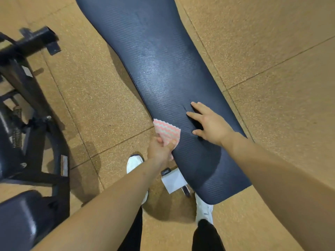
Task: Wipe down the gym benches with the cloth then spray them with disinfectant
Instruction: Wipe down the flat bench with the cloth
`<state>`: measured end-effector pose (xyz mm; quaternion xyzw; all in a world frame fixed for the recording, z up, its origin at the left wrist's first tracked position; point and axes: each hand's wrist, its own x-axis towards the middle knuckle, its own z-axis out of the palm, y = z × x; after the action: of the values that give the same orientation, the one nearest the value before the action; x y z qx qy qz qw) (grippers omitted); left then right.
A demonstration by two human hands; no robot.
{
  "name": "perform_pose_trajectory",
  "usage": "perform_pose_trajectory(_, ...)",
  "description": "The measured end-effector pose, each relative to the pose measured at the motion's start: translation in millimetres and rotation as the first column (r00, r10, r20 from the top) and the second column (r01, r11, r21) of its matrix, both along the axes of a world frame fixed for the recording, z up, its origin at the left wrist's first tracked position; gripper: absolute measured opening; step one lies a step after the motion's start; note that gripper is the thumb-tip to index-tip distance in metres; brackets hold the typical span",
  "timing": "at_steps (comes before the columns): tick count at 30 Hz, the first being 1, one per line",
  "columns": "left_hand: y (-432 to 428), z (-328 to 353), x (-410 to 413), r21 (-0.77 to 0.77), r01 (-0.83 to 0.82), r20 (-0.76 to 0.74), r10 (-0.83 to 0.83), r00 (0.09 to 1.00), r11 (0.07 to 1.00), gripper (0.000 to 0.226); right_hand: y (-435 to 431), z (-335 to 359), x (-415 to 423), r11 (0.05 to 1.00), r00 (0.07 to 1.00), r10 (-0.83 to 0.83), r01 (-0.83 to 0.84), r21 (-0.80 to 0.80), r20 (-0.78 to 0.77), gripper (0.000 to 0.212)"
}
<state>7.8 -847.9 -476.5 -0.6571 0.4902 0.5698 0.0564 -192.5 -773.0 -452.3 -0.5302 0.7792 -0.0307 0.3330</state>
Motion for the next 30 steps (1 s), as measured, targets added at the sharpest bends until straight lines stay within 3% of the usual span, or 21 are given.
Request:
perform_pose_trajectory(3, 37.9, 10.1, 2.7, 0.024, -0.051, 0.016, 0.051, 0.999, 0.998, 0.022, 43.4, 11.9, 11.1, 0.998, 0.999, -0.014, 0.011, -0.069, -0.048, 0.067)
perform_pose_trajectory(8, 105.8, 17.5, 9.5, 0.041, -0.140, 0.084, 0.137, 0.987, 0.989, 0.032, 121.6, 12.2, 41.6, 0.997, 0.996, 0.074, -0.074, 0.011, -0.040, 0.065)
perform_pose_trajectory(14, 165.0, 40.2, 18.9, 0.011, 0.074, 0.324, -0.073, 0.943, 0.997, 0.021, 168.1, 17.1, 73.5, 0.994, 0.995, 0.096, -0.097, 0.042, 0.024, 0.072)
perform_pose_trajectory(17, 186.2, 56.9, 13.5, 0.027, 0.146, 0.166, -0.148, 0.975, 0.989, 0.019, 184.5, 17.4, 86.3, 0.999, 0.977, 0.047, -0.047, -0.007, 0.208, 0.079)
perform_pose_trajectory(19, 195.9, 66.2, 8.0, 0.047, 0.137, -0.017, -0.136, 0.991, 0.989, 0.016, 193.6, 16.2, 92.0, 0.997, 0.929, -0.065, 0.073, -0.010, 0.366, 0.069)
perform_pose_trajectory(21, 198.5, 68.5, 8.8, 0.028, 0.150, -0.146, -0.145, 0.979, 0.988, 0.012, 201.9, 15.2, 94.2, 0.980, 0.910, -0.172, 0.198, -0.032, 0.377, 0.051)
perform_pose_trajectory(23, 199.4, 66.3, 20.0, -0.133, 0.242, -0.155, -0.261, 0.953, 0.961, 0.016, 209.8, 12.9, 90.3, 0.963, 0.937, -0.219, 0.253, -0.095, 0.272, 0.035)
perform_pose_trajectory(26, 204.6, 48.7, 43.5, -0.449, 0.550, 0.058, -0.591, 0.804, 0.704, 0.032, 225.0, 5.8, 76.9, 0.949, 0.968, -0.251, 0.248, -0.193, 0.008, 0.012)
perform_pose_trajectory(28, 212.5, 35.5, 50.1, -0.495, 0.718, 0.117, -0.781, 0.613, 0.489, 0.045, 236.1, 0.5, 66.3, 0.942, 0.946, -0.278, 0.235, -0.239, -0.168, 0.006)
perform_pose_trajectory(30, 220.5, 25.4, 42.7, -0.554, 0.791, 0.210, -0.876, 0.435, 0.261, 0.059, 245.4, -5.6, 55.3, 0.930, 0.922, -0.334, 0.288, -0.228, -0.198, 0.008)
